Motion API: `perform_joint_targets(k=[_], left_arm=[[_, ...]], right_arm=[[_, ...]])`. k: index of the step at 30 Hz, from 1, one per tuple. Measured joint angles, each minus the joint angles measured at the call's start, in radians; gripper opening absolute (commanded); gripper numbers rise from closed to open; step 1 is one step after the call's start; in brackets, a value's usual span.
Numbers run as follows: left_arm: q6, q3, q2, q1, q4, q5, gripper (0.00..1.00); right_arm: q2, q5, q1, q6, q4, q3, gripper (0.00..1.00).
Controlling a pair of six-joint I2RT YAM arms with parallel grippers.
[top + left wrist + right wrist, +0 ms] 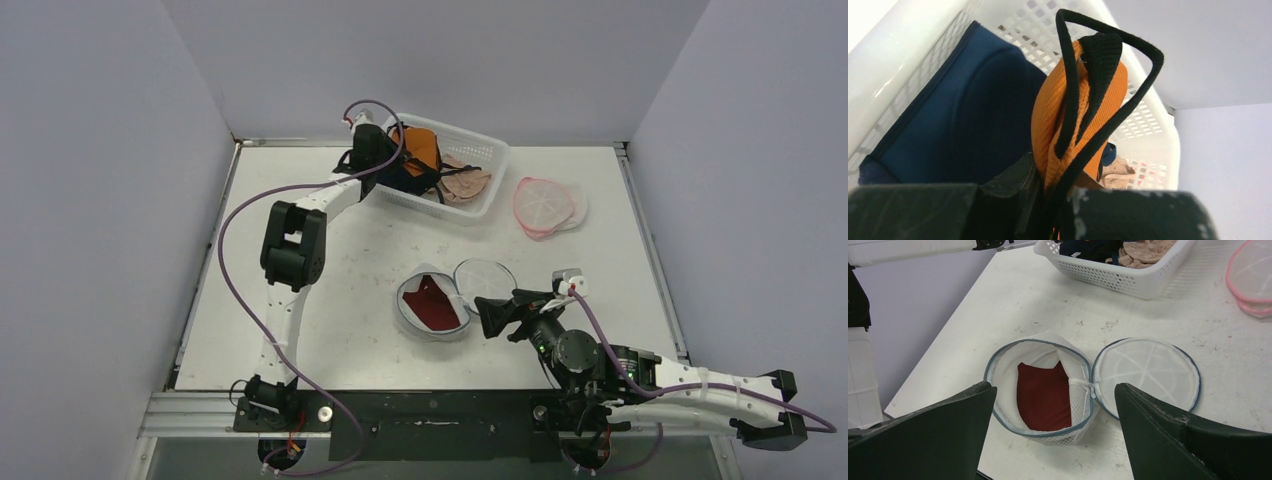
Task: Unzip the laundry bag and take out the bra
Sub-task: Place the bra in the bin.
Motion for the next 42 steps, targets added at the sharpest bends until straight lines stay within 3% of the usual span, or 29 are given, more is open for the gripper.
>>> perform_joint_targets(k=[18, 30, 42], left_arm=[[0.034, -0.051, -0.052, -0.039, 0.021, -0.014, 0.00], [0.064, 0.135, -0.016, -0.124, 0.021, 0.044, 0.00], [0.103, 0.151, 0.061, -0.162, -0.069, 0.043, 0.00]], right_arm=[[-0.030, 0.034, 0.000, 0.041, -0.053, -0.014, 0.94], [-0.057, 0.034, 0.000, 0.062, -0.089, -0.015, 0.94], [-0.095, 0.046, 0.000, 0.062, -0.123, -0.014, 0.94]])
